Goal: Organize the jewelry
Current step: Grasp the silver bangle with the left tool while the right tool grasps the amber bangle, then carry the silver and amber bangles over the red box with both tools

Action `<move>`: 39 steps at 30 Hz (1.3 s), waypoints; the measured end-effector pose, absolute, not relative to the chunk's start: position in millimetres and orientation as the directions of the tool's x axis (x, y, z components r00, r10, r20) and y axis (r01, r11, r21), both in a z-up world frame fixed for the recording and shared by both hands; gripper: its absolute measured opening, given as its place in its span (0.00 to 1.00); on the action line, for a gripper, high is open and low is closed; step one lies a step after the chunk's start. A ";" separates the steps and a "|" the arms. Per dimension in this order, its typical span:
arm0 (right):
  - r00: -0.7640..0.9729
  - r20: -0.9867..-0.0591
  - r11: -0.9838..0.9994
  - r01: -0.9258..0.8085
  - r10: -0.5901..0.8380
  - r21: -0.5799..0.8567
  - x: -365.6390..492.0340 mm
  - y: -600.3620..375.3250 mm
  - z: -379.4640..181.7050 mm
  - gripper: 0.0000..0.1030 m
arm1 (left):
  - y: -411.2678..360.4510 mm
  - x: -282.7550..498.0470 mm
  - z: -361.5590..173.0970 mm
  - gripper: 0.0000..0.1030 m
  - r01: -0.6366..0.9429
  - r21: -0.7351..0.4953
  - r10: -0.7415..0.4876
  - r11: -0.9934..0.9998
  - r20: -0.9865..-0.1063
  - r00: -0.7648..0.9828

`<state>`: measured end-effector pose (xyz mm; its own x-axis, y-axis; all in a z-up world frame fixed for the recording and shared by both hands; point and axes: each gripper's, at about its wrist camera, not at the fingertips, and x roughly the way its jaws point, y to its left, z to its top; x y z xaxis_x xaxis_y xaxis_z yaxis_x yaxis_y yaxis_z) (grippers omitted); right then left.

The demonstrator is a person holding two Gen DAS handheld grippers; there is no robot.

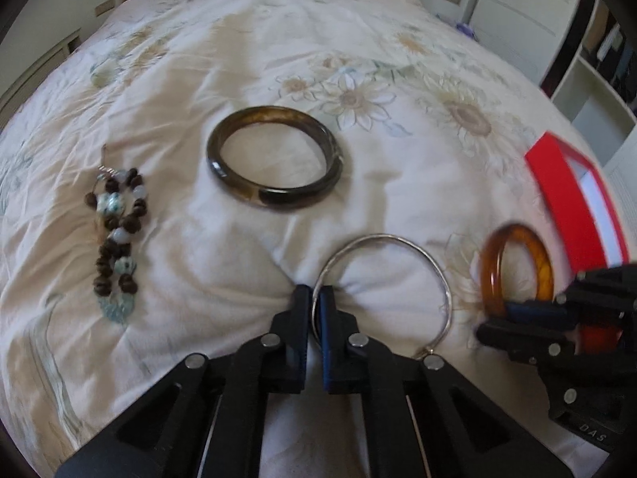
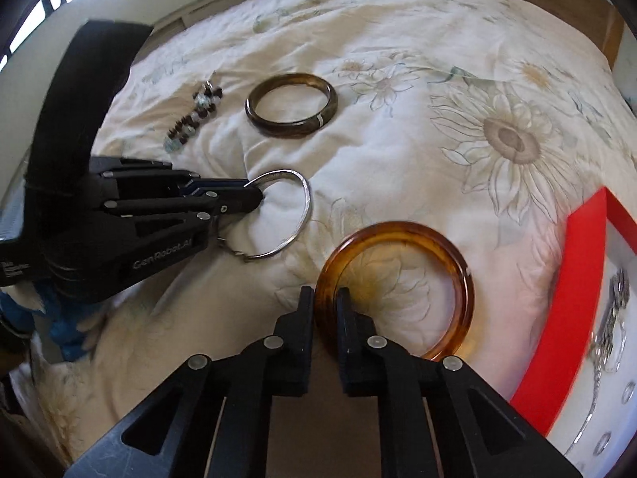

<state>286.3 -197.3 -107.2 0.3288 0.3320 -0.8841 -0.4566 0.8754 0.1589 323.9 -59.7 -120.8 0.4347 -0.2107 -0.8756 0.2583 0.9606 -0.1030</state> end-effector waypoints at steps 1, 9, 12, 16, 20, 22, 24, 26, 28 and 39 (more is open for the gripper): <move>0.329 -0.880 0.877 -0.449 0.342 0.172 283.0 -198.7 -105.3 0.09 | -56.0 320.8 -117.4 0.04 0.250 -0.112 -0.215 0.962 -0.872 0.439; 0.355 -0.800 0.848 -0.414 0.484 0.330 230.0 -205.8 -73.0 0.08 | -37.3 277.3 -79.4 0.03 0.226 -0.117 -0.215 0.967 -0.851 0.479; 0.366 -0.772 0.833 -0.418 0.520 0.363 205.9 -198.7 -56.5 0.08 | -28.9 256.2 -66.2 0.03 0.216 -0.111 -0.205 0.970 -0.848 0.488; 0.383 -0.743 0.820 -0.421 0.549 0.388 183.4 -193.9 -39.2 0.08 | -20.6 233.8 -51.5 0.03 0.217 -0.089 -0.188 0.972 -0.846 0.499; 0.409 -0.723 0.818 -0.420 0.557 0.393 163.6 -198.7 -22.0 0.08 | -23.2 214.5 -36.7 0.03 0.231 -0.067 -0.179 0.971 -0.843 0.507; 0.426 -0.715 0.822 -0.416 0.554 0.389 156.7 -205.4 -16.5 0.08 | -29.0 208.3 -29.6 0.03 0.242 -0.062 -0.182 0.968 -0.839 0.513; 0.445 -0.708 0.828 -0.407 0.548 0.385 150.3 -216.1 -10.5 0.08 | -38.1 204.2 -21.2 0.03 0.258 -0.060 -0.191 0.964 -0.834 0.518; 0.468 -0.704 0.840 -0.390 0.534 0.378 145.9 -232.0 -4.9 0.08 | -52.3 202.1 -11.4 0.03 0.286 -0.063 -0.210 0.956 -0.827 0.522; 0.492 -0.704 0.855 -0.368 0.512 0.365 144.2 -250.7 0.1 0.08 | -70.0 201.3 -0.5 0.03 0.319 -0.066 -0.234 0.945 -0.817 0.526; 0.577 -0.738 0.937 -0.216 0.350 0.276 157.6 -366.8 -0.3 0.08 | -218.5 220.9 39.9 0.03 0.549 -0.147 -0.458 0.823 -0.745 0.485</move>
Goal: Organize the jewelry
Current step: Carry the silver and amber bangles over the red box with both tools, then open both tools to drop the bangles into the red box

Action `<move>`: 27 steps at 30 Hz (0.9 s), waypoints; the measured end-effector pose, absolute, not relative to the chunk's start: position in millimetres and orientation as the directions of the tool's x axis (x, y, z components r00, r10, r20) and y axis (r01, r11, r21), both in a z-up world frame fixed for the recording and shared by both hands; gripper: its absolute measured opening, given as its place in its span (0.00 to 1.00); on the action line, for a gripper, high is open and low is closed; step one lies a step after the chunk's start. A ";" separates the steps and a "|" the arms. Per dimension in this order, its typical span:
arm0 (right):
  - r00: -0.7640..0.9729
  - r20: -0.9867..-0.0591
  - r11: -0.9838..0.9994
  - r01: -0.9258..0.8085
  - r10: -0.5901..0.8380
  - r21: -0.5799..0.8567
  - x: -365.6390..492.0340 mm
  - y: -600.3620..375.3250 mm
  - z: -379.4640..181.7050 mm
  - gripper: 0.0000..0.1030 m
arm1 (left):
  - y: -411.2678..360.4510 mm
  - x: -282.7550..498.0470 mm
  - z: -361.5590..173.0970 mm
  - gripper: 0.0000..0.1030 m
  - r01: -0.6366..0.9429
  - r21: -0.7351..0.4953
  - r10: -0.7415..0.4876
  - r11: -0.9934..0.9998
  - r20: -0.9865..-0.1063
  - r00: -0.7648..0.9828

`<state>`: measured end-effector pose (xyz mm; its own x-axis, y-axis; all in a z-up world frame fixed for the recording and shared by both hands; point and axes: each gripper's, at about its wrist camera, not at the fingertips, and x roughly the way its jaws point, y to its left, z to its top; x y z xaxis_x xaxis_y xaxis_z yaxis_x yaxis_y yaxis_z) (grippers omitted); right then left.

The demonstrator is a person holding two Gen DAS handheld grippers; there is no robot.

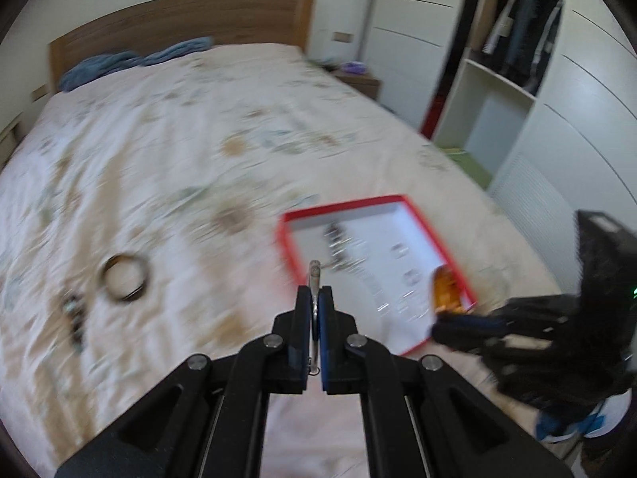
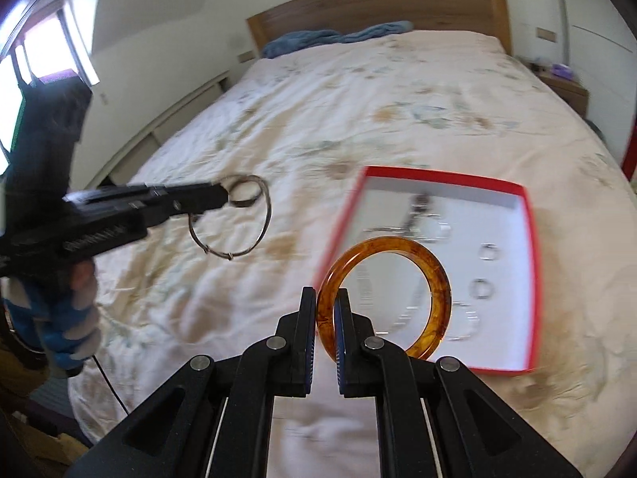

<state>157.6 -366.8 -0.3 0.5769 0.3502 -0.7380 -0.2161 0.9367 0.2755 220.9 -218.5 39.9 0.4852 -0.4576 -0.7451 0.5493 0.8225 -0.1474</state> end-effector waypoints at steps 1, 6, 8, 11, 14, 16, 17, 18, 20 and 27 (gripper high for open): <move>0.576 -0.744 0.940 -0.204 0.340 0.272 162.1 -376.0 -4.8 0.08 | -231.2 224.0 38.7 0.03 0.561 -0.150 -0.467 0.814 -0.744 0.478; 0.556 -0.769 0.949 -0.159 0.315 0.274 181.5 -410.7 -31.7 0.08 | -300.6 252.2 18.6 0.03 0.603 -0.191 -0.509 0.775 -0.754 0.416; 0.545 -0.776 0.948 -0.150 0.317 0.282 190.1 -417.6 -43.4 0.08 | -319.4 263.9 8.9 0.03 0.606 -0.216 -0.524 0.766 -0.756 0.392; 0.530 -0.783 0.945 -0.151 0.326 0.291 197.0 -420.8 -56.0 0.08 | -343.6 281.9 -7.0 0.03 0.613 -0.255 -0.546 0.748 -0.762 0.349; 0.518 -0.787 0.941 -0.151 0.336 0.303 200.8 -423.8 -70.6 0.08 | -363.4 296.7 -26.5 0.03 0.615 -0.274 -0.547 0.739 -0.776 0.312; 0.512 -0.789 0.940 -0.150 0.340 0.308 203.4 -423.0 -78.5 0.08 | -371.5 306.6 -41.1 0.03 0.610 -0.264 -0.529 0.747 -0.792 0.305; 0.509 -0.792 0.940 -0.148 0.338 0.306 204.5 -422.5 -81.7 0.08 | -371.5 309.4 -46.9 0.03 0.606 -0.256 -0.518 0.753 -0.799 0.306; 0.507 -0.793 0.941 -0.147 0.337 0.306 205.3 -422.3 -83.7 0.08 | -372.4 312.8 -53.2 0.02 0.599 -0.246 -0.505 0.762 -0.805 0.310; 0.501 -0.797 0.940 -0.145 0.338 0.308 207.5 -422.0 -88.3 0.09 | -370.2 321.4 -64.8 0.02 0.581 -0.231 -0.478 0.781 -0.820 0.316; 0.487 -0.813 0.947 -0.134 0.320 0.292 213.0 -422.0 -97.1 0.10 | -367.6 337.5 -88.8 0.04 0.542 -0.207 -0.423 0.815 -0.851 0.312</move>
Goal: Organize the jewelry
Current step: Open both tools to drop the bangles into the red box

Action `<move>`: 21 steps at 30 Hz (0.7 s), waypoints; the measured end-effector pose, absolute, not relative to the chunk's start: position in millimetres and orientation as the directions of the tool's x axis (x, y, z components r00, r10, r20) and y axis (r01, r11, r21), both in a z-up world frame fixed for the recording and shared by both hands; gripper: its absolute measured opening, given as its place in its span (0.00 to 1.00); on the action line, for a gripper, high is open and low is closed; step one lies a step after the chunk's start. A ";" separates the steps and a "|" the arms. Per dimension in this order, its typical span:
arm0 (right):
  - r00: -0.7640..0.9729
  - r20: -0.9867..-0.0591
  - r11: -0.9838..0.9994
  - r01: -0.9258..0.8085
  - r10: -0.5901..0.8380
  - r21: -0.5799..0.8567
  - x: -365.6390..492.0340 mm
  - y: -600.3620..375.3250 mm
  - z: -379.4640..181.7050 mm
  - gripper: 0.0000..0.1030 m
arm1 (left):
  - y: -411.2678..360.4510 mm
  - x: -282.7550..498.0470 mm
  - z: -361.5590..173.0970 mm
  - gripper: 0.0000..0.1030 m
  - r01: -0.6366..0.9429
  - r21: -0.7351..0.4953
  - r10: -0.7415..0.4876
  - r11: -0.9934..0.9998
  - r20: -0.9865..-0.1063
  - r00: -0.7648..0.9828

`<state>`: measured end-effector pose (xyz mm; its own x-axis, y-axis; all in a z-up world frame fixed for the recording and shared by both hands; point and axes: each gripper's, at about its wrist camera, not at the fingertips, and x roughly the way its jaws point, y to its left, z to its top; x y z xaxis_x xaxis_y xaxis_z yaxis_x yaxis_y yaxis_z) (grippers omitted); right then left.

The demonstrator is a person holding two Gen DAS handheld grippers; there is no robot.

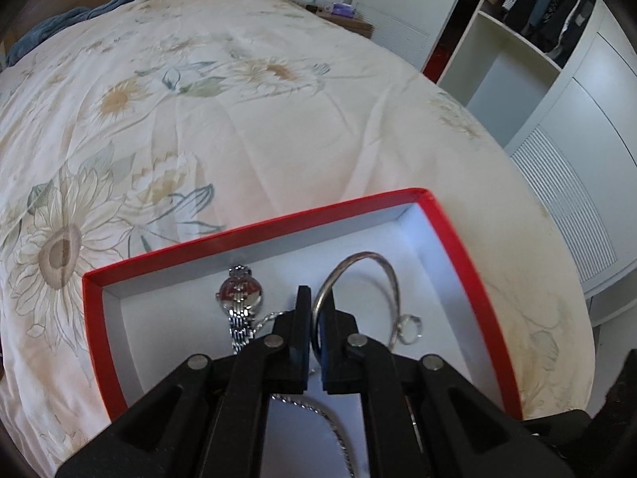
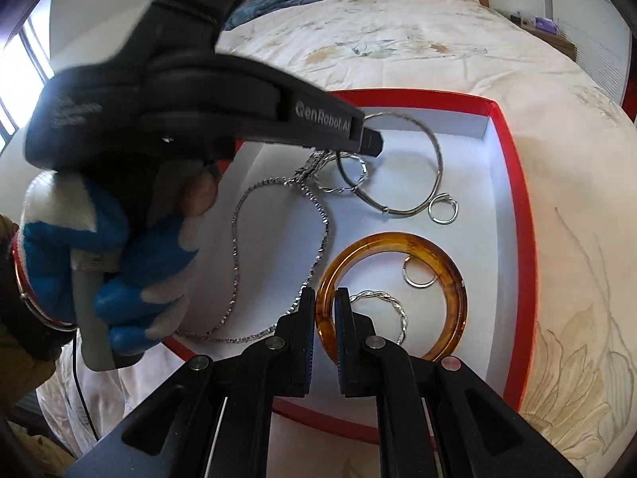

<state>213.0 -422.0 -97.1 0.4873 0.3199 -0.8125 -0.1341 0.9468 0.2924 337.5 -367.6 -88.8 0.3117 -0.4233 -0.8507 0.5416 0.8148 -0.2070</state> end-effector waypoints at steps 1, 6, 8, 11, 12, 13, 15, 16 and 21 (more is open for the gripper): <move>0.489 -0.814 0.949 -0.130 0.314 0.288 212.1 -422.9 -96.9 0.11 | -367.8 338.3 -90.5 0.04 0.538 -0.208 -0.420 0.817 -0.854 0.308; 0.489 -0.820 0.954 -0.104 0.296 0.282 204.0 -429.9 -95.4 0.19 | -365.5 340.7 -91.0 0.07 0.518 -0.238 -0.428 0.822 -0.857 0.285; 0.494 -0.820 0.955 -0.092 0.289 0.280 200.0 -433.3 -92.8 0.21 | -364.2 339.6 -88.3 0.14 0.513 -0.244 -0.431 0.823 -0.857 0.284; 0.512 -0.816 0.960 -0.076 0.270 0.270 193.0 -436.1 -82.5 0.23 | -358.2 332.3 -74.1 0.24 0.514 -0.251 -0.445 0.820 -0.844 0.298; 0.522 -0.812 0.962 -0.069 0.261 0.264 188.9 -436.5 -76.3 0.23 | -354.7 328.5 -66.6 0.24 0.517 -0.256 -0.455 0.817 -0.837 0.305; 0.531 -0.810 0.964 -0.064 0.251 0.258 184.6 -436.9 -70.6 0.25 | -351.2 324.4 -59.4 0.24 0.518 -0.259 -0.462 0.815 -0.830 0.312; 0.550 -0.804 0.970 -0.052 0.226 0.237 176.5 -434.3 -57.4 0.30 | -341.9 314.8 -45.7 0.24 0.515 -0.257 -0.467 0.818 -0.820 0.332; 0.559 -0.803 0.974 -0.041 0.207 0.223 168.2 -431.2 -49.1 0.32 | -337.0 309.7 -39.6 0.25 0.513 -0.255 -0.469 0.819 -0.814 0.342; 0.615 -0.783 0.993 0.002 0.091 0.116 129.4 -398.9 -1.1 0.47 | -297.3 268.2 -6.0 0.25 0.510 -0.187 -0.434 0.840 -0.795 0.424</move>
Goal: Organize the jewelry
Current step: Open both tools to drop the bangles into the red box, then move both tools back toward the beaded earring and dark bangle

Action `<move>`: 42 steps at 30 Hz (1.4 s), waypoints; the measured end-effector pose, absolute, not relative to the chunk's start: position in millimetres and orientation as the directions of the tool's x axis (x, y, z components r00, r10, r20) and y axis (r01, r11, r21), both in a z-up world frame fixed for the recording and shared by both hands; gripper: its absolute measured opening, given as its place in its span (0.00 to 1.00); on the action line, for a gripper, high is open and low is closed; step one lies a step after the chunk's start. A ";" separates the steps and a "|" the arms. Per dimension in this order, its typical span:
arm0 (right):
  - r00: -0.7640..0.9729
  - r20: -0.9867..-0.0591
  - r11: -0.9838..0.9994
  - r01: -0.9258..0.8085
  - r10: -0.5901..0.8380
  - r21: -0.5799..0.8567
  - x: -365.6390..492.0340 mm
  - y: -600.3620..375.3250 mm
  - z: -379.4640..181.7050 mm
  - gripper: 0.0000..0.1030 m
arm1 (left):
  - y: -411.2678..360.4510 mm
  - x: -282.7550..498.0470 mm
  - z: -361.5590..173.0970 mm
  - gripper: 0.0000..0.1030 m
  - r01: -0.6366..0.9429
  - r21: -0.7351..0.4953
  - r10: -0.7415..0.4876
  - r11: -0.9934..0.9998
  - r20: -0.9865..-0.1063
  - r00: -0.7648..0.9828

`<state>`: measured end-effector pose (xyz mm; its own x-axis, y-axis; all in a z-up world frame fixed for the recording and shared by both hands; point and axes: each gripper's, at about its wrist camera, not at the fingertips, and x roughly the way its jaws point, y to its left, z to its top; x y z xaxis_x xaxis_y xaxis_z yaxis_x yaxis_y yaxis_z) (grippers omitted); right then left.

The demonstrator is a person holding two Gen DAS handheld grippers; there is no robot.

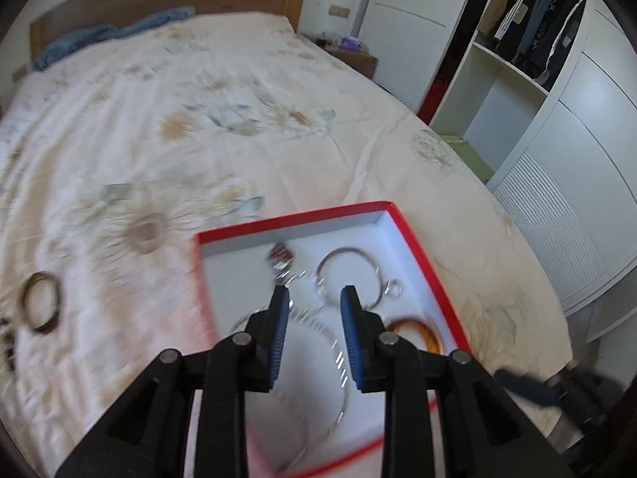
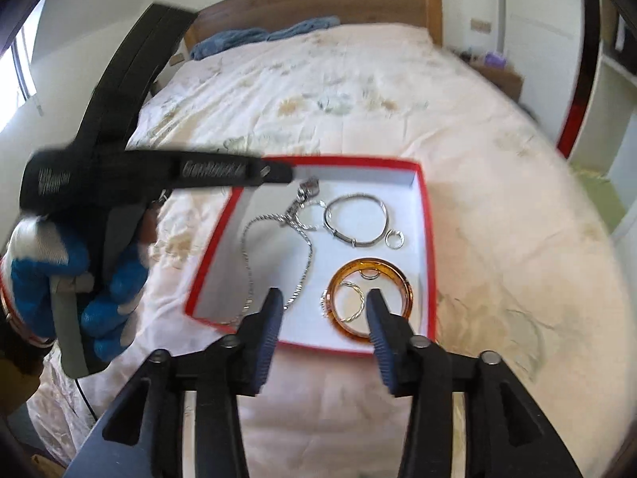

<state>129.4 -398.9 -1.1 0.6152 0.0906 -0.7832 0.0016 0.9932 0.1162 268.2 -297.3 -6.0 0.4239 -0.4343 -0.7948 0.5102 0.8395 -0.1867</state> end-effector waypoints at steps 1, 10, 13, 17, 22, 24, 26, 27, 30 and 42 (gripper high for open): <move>0.624 -0.778 0.995 0.007 0.074 0.100 123.2 -394.5 6.9 0.49 | -286.0 258.2 0.8 0.25 0.502 -0.181 -0.429 0.846 -0.790 0.438; 0.665 -0.745 0.999 0.012 -0.047 -0.053 66.6 -327.0 59.6 0.58 | -184.0 170.8 42.8 0.25 0.408 -0.106 -0.339 0.907 -0.758 0.557; 0.682 -0.729 0.995 -0.019 -0.057 -0.095 48.6 -301.2 72.5 0.58 | -153.8 146.7 52.5 0.25 0.374 -0.101 -0.318 0.922 -0.749 0.582; 0.704 -0.708 0.990 -0.059 -0.051 -0.130 25.6 -271.5 87.3 0.60 | -111.8 116.3 63.5 0.25 0.312 -0.104 -0.287 0.944 -0.728 0.623; 0.723 -0.691 0.982 -0.112 -0.025 -0.152 6.0 -237.1 101.2 0.60 | -71.2 83.7 71.6 0.25 0.257 -0.084 -0.239 0.963 -0.708 0.664; 0.729 -0.684 0.979 -0.127 -0.017 -0.160 -0.3 -225.5 105.7 0.60 | -57.6 72.6 72.9 0.25 0.240 -0.077 -0.223 0.968 -0.707 0.671; 0.734 -0.679 0.976 -0.143 -0.008 -0.167 -4.5 -216.9 108.9 0.61 | -44.0 64.0 72.7 0.25 0.223 -0.070 -0.206 0.972 -0.710 0.674; 0.738 -0.675 0.974 -0.151 -0.004 -0.171 -6.7 -211.6 110.9 0.61 | -36.5 59.7 71.9 0.26 0.214 -0.067 -0.196 0.975 -0.716 0.670; 0.745 -0.667 0.969 -0.169 0.005 -0.181 -12.4 -199.5 114.7 0.61 | -21.6 52.1 68.1 0.29 0.199 -0.071 -0.186 0.977 -0.734 0.653; 0.735 -0.678 0.947 -0.239 0.031 -0.215 0.5 -165.7 111.8 0.62 | 21.8 48.7 53.7 0.33 0.120 -0.074 -0.135 0.990 -0.747 0.651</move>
<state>0.5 -165.7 111.8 0.7345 0.0313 -0.6779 -0.2391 0.9468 -0.2153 48.7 21.8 53.7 0.6509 -0.1350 -0.7470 0.1200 0.9900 -0.0744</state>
